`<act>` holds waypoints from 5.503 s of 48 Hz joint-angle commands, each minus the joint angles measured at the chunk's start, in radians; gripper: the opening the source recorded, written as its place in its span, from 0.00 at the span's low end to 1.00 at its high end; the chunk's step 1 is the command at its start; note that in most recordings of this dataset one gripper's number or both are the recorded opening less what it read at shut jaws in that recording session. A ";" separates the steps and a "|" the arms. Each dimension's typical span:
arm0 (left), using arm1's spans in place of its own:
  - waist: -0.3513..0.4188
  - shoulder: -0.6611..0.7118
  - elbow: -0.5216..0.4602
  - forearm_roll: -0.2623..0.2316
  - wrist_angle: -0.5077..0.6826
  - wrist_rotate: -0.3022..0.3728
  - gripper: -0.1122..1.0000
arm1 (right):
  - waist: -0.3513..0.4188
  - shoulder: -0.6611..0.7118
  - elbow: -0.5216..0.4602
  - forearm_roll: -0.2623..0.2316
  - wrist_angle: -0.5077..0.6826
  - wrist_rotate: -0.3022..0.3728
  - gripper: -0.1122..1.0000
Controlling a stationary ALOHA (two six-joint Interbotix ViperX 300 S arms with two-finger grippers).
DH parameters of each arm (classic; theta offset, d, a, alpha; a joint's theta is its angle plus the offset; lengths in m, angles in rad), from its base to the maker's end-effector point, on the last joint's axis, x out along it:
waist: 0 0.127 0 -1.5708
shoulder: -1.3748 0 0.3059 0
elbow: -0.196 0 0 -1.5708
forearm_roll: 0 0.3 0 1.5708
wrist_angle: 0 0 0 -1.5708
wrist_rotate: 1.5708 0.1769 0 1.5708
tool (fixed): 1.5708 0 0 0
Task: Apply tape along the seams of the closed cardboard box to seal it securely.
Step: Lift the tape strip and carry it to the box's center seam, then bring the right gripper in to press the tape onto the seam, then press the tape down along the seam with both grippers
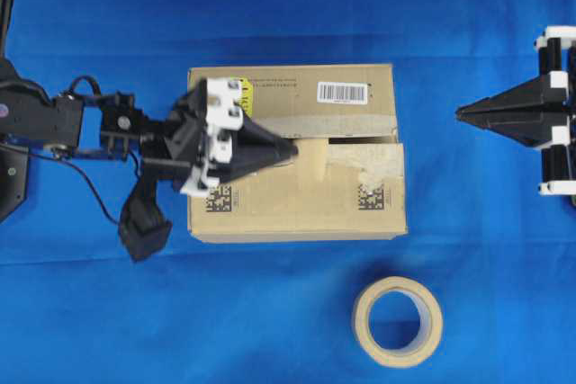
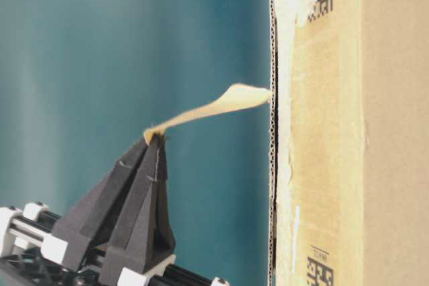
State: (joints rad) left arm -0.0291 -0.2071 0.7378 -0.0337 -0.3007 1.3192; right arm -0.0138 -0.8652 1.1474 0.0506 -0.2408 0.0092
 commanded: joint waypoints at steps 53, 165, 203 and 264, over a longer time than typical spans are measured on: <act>0.080 0.057 0.083 0.000 -0.012 -0.141 0.11 | -0.011 0.071 -0.021 0.000 -0.061 -0.002 0.12; 0.104 0.046 0.103 0.000 0.028 -0.153 0.11 | -0.034 0.853 -0.422 0.029 -0.100 0.048 0.47; 0.133 0.055 0.074 0.000 0.141 -0.161 0.14 | -0.037 0.857 -0.411 0.031 -0.083 0.058 0.47; 0.137 0.032 -0.031 0.005 0.480 -0.021 0.67 | -0.035 0.857 -0.410 0.031 -0.049 0.077 0.47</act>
State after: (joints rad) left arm 0.0997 -0.1565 0.7179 -0.0322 0.1565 1.2962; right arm -0.0506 0.0015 0.7440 0.0798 -0.2899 0.0859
